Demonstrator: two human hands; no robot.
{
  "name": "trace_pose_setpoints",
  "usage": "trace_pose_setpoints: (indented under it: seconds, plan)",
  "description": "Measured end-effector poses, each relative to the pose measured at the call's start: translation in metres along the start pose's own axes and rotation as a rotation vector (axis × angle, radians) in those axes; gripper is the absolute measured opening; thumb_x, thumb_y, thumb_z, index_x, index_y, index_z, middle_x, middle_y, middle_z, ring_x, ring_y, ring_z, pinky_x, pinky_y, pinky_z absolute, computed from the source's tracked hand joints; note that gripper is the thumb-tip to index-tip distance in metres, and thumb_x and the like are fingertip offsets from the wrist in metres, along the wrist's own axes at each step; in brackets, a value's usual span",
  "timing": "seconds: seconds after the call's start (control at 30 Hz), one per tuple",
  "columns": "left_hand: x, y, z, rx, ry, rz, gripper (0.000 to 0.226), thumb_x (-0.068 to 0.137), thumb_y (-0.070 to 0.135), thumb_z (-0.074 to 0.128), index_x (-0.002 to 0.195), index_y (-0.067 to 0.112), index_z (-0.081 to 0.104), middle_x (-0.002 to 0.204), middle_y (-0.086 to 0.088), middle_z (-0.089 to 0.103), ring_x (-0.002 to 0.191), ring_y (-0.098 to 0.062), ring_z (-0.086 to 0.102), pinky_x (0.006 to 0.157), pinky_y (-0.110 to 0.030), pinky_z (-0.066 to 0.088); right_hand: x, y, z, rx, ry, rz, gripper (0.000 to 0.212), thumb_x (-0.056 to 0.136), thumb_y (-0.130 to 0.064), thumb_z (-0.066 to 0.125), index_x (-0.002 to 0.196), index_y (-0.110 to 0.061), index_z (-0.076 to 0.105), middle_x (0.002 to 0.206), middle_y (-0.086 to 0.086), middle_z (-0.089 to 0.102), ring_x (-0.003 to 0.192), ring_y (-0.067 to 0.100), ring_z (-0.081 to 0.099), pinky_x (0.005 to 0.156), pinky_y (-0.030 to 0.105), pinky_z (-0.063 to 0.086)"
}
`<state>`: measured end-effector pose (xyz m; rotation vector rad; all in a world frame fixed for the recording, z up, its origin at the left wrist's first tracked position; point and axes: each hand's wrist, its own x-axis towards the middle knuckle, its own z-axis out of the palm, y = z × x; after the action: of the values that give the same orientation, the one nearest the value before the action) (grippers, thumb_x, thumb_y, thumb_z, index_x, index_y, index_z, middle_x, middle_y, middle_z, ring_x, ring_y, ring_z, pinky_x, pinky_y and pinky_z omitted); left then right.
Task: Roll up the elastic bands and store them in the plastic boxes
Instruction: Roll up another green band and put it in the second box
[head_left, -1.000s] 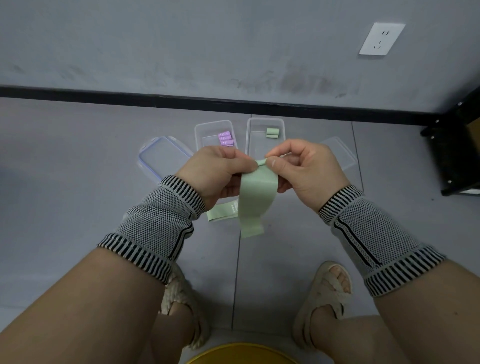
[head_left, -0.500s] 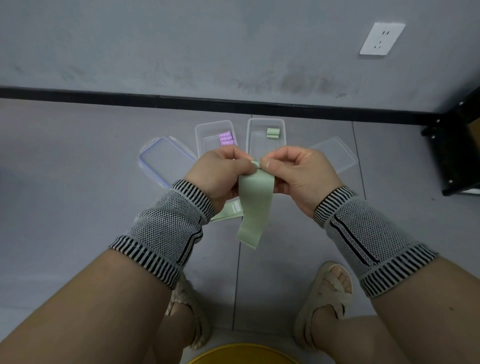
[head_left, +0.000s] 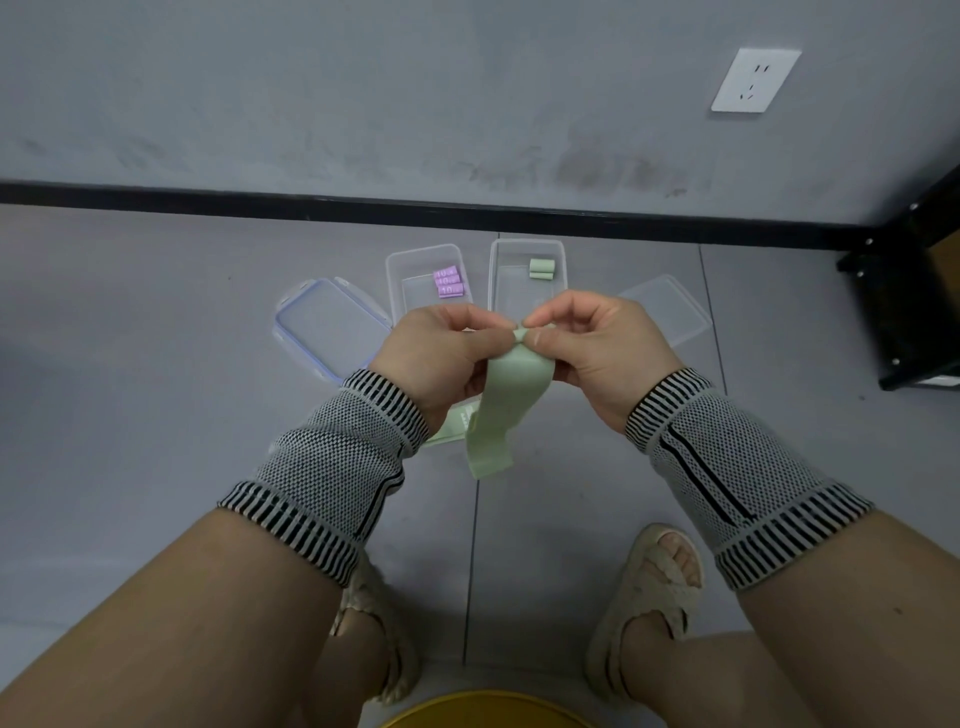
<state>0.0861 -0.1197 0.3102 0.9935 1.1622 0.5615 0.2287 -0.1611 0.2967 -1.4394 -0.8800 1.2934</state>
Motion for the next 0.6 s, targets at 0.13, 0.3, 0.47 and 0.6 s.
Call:
trace_pose_setpoints:
  seconds: [0.13, 0.3, 0.47, 0.6]
  plan:
    - [-0.0001, 0.0008, 0.0000, 0.040, 0.024, 0.035, 0.014, 0.084, -0.005, 0.062, 0.077, 0.007, 0.063, 0.081, -0.016, 0.061, 0.079, -0.027, 0.057, 0.077, -0.036, 0.050, -0.0003, -0.0012, -0.0009, 0.038, -0.051, 0.026, 0.016, 0.083, 0.006, 0.063, 0.076, -0.009, 0.063, 0.085, 0.022, 0.056, 0.077, 0.029, 0.058, 0.070, 0.033, 0.055]
    - [-0.0010, 0.0031, -0.0013, 0.097, 0.019, 0.099, 0.016, 0.084, -0.006, 0.061, 0.079, 0.009, 0.063, 0.082, -0.016, 0.061, 0.076, -0.023, 0.058, 0.075, -0.031, 0.052, -0.0004, 0.0009, -0.0026, -0.012, -0.015, 0.047, 0.006, 0.088, -0.011, 0.063, 0.083, -0.010, 0.066, 0.075, 0.009, 0.065, 0.066, 0.018, 0.061, 0.067, 0.033, 0.055]
    - [-0.0001, 0.0039, -0.0030, 0.049, 0.023, 0.111, 0.011, 0.083, -0.002, 0.065, 0.084, 0.009, 0.063, 0.079, -0.011, 0.065, 0.069, -0.017, 0.064, 0.071, -0.026, 0.056, -0.0019, -0.0028, -0.0035, 0.007, 0.038, -0.033, 0.012, 0.084, -0.001, 0.066, 0.076, -0.010, 0.065, 0.071, 0.010, 0.064, 0.067, 0.022, 0.060, 0.071, 0.038, 0.054]
    - [0.0031, 0.0009, -0.0074, 0.180, 0.071, 0.086, 0.010, 0.080, 0.012, 0.073, 0.079, 0.012, 0.063, 0.068, -0.005, 0.062, 0.057, -0.011, 0.058, 0.066, -0.028, 0.051, -0.0028, -0.0050, -0.0050, 0.030, 0.042, -0.102, 0.016, 0.082, 0.004, 0.066, 0.078, -0.011, 0.065, 0.068, 0.006, 0.062, 0.066, 0.018, 0.060, 0.069, 0.032, 0.054]
